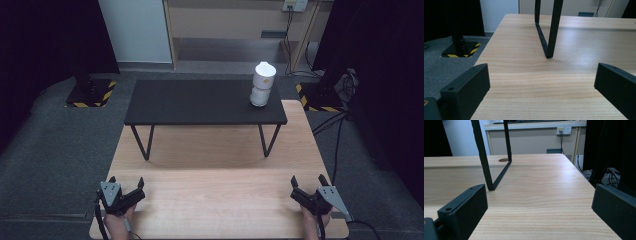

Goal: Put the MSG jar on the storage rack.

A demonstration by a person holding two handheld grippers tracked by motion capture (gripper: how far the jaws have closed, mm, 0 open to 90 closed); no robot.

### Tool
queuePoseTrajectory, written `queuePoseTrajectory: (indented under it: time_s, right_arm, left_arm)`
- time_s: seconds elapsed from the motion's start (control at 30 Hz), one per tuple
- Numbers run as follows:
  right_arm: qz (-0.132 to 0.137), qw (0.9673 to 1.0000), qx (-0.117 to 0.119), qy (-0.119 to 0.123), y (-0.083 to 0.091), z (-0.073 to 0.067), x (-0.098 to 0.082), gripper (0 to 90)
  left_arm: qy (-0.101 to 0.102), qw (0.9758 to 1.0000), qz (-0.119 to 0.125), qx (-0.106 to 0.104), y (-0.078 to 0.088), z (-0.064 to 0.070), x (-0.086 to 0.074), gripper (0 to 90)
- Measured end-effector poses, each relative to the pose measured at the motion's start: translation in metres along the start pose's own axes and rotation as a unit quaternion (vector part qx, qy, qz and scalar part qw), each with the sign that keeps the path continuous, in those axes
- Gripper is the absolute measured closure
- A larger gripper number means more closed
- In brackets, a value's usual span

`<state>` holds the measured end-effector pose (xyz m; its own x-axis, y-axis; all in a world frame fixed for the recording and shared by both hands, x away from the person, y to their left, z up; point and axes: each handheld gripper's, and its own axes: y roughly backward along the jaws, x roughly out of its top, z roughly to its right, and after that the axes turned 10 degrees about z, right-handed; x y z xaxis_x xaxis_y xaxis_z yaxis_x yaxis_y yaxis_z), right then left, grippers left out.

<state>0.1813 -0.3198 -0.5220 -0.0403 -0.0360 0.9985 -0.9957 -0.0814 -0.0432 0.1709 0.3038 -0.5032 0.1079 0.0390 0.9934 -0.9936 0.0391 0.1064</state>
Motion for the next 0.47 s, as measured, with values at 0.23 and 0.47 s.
queuePoseTrajectory:
  time_s: [0.23,0.47]
  right_arm:
    - [-0.003,1.0000,0.002,-0.003,-0.0004,0.0010,0.0007,0.6]
    - [0.009,0.9997,0.000,-0.024,0.0018,0.0045,-0.0022,0.6]
  left_arm:
    - [0.001,1.0000,0.000,0.001,0.0005,-0.0002,-0.0003,0.0]
    - [0.003,1.0000,0.002,0.001,0.0012,-0.0007,-0.0009,0.0]
